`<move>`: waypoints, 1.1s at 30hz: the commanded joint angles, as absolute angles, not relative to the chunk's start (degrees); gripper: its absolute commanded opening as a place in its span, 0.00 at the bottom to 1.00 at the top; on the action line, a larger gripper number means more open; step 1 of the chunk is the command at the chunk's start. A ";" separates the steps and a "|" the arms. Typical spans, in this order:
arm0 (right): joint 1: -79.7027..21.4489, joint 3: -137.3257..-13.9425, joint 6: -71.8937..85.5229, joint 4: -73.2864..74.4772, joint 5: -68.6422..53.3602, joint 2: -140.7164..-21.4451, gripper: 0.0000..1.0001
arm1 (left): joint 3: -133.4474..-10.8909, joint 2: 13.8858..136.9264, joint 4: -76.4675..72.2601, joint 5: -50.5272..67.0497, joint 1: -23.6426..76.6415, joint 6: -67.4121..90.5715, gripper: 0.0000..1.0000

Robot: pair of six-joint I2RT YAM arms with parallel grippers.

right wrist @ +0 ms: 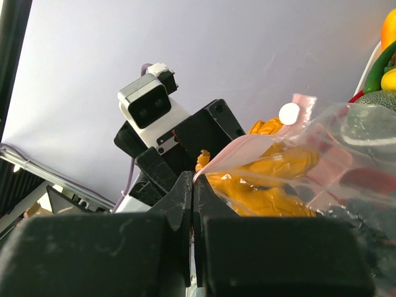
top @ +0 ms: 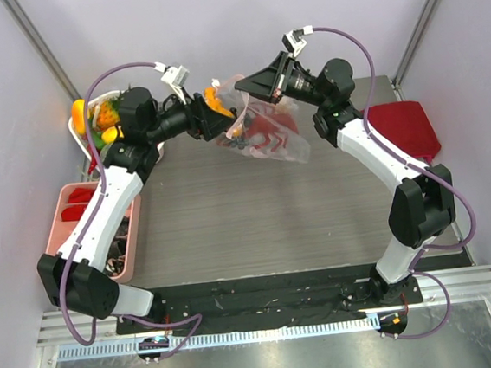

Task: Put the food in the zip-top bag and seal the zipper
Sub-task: Place the fake vegetable in the zipper food storage bag.

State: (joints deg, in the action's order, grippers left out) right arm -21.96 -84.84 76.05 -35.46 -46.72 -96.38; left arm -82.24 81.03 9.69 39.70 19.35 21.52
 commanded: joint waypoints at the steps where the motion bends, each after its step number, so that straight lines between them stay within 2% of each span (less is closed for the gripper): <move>1: -22.68 -85.26 77.25 -42.63 -47.37 -93.87 0.01 | -79.11 80.07 -9.21 44.38 18.55 25.83 0.63; 7: -22.76 -83.41 77.25 -42.01 -47.81 -92.46 0.01 | -78.49 82.18 -19.94 44.03 17.93 29.53 0.62; 18: -22.68 -84.99 77.78 -42.36 -45.97 -93.08 0.01 | -74.80 83.50 -17.67 44.83 17.93 36.12 0.59; 20: -22.68 -85.08 77.78 -42.45 -45.53 -93.25 0.01 | -75.14 83.32 -15.04 45.60 17.84 39.10 0.66; 21: -22.68 -85.17 77.78 -42.36 -45.44 -93.34 0.01 | -75.49 83.32 -13.72 46.57 17.93 39.29 0.82; 23: -22.68 -85.34 77.70 -42.45 -45.44 -93.60 0.01 | -76.72 82.54 -8.81 47.37 17.75 38.68 0.90; 24: -22.59 -85.34 77.61 -42.54 -45.44 -93.60 0.01 | -76.90 82.09 -7.48 47.02 17.14 38.15 0.97; 25: -22.59 -85.25 77.61 -42.63 -45.53 -93.60 0.01 | -77.17 81.65 -6.51 46.59 16.70 37.71 1.00; 31: -21.97 -83.32 77.08 -42.71 -45.79 -93.60 0.01 | -85.06 80.86 -0.19 45.53 9.94 33.24 1.00; 33: -22.06 -83.14 76.91 -43.15 -46.05 -93.52 0.01 | -90.69 81.21 10.43 44.31 8.79 26.30 1.00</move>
State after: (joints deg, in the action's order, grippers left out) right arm -22.26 -82.17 76.88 -37.12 -46.85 -96.14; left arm -80.99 84.09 -0.89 45.04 11.79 35.20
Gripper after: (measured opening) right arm 0.020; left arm 0.996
